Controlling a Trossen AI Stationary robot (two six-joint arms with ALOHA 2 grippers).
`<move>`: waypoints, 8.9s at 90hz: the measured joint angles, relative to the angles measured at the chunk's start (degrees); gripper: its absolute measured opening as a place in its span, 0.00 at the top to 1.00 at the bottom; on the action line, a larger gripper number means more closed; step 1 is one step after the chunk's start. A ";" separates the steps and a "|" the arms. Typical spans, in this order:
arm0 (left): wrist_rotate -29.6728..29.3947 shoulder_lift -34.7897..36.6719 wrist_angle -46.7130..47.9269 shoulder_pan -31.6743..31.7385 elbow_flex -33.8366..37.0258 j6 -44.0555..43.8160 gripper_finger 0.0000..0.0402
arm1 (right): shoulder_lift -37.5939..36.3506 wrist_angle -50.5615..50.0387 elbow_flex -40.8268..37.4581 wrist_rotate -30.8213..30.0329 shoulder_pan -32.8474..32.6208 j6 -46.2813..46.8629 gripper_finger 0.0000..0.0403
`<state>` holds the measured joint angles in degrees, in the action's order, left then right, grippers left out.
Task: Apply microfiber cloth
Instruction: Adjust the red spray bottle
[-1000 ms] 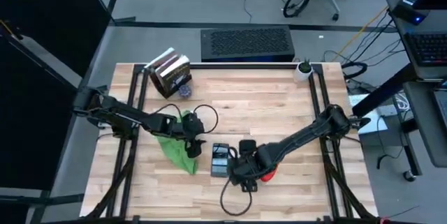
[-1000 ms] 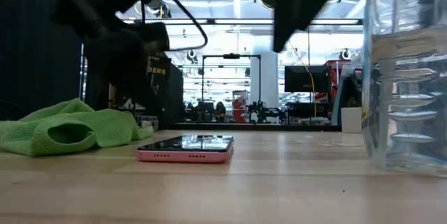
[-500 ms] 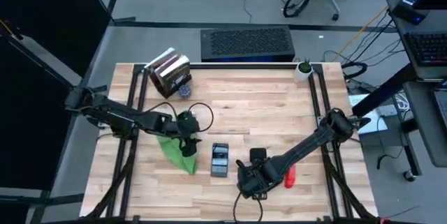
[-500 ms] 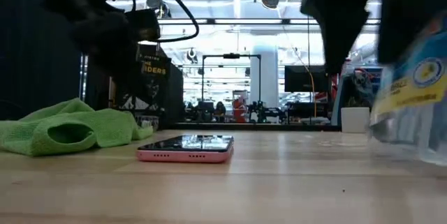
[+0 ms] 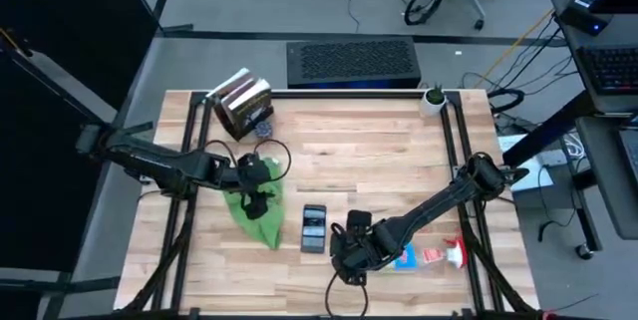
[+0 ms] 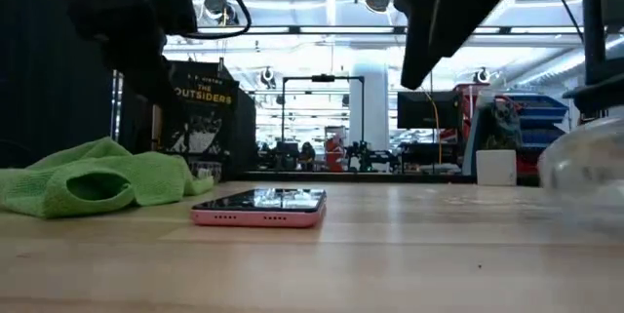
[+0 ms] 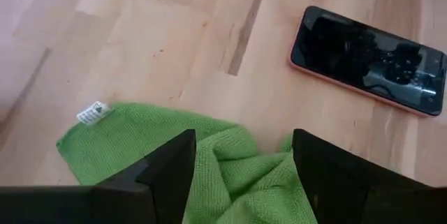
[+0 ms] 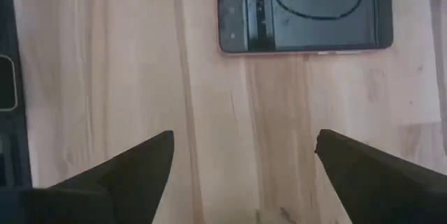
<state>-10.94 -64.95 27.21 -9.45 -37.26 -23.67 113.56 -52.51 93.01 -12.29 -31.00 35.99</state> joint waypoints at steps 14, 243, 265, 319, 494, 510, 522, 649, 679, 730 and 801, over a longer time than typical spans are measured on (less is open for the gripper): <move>0.02 0.00 -0.58 -0.04 0.00 0.01 0.45 | -0.32 -3.08 0.00 0.31 -2.63 4.84 0.16; 14.42 -50.49 -29.73 -3.06 -44.39 20.24 0.45 | -26.10 -7.72 -38.11 26.04 -22.62 36.56 0.67; 13.23 -48.66 -29.66 -2.91 -44.46 21.54 0.45 | -26.10 -24.55 -25.21 35.53 -15.31 31.19 0.68; 13.88 -62.97 -61.65 -2.78 -44.80 21.23 0.45 | -26.14 -35.09 -16.93 52.64 -0.37 26.33 0.69; 16.26 -79.32 -56.99 -2.57 -64.92 22.67 0.45 | -27.74 -29.55 -16.81 37.11 18.49 21.38 0.29; 16.24 -79.32 -55.20 -2.32 -64.92 23.11 0.45 | -27.98 -29.29 -16.81 31.21 17.07 19.26 0.29; 16.50 -79.32 -54.87 -2.34 -64.92 23.02 0.45 | -28.09 -31.09 -13.92 30.13 13.31 20.96 0.29; 15.34 -66.77 -32.40 -2.25 -66.15 32.01 0.45 | -21.78 -33.50 -7.74 -3.81 -33.12 69.73 0.29; 15.73 -76.17 -24.34 -1.33 -84.71 31.94 0.45 | -22.91 -35.72 -7.74 -4.59 -38.03 74.36 0.29; 16.29 -84.65 -11.09 -1.80 -91.97 32.82 0.45 | -22.82 -35.19 -7.74 -5.84 -38.49 73.44 0.29; 5.53 -74.01 16.16 -3.60 -91.44 28.86 0.45 | -15.69 -32.04 -7.74 -5.84 -41.64 72.57 0.29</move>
<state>-5.41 -138.96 43.37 -13.06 -128.70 5.20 97.87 -84.55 85.27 -18.13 -72.64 108.55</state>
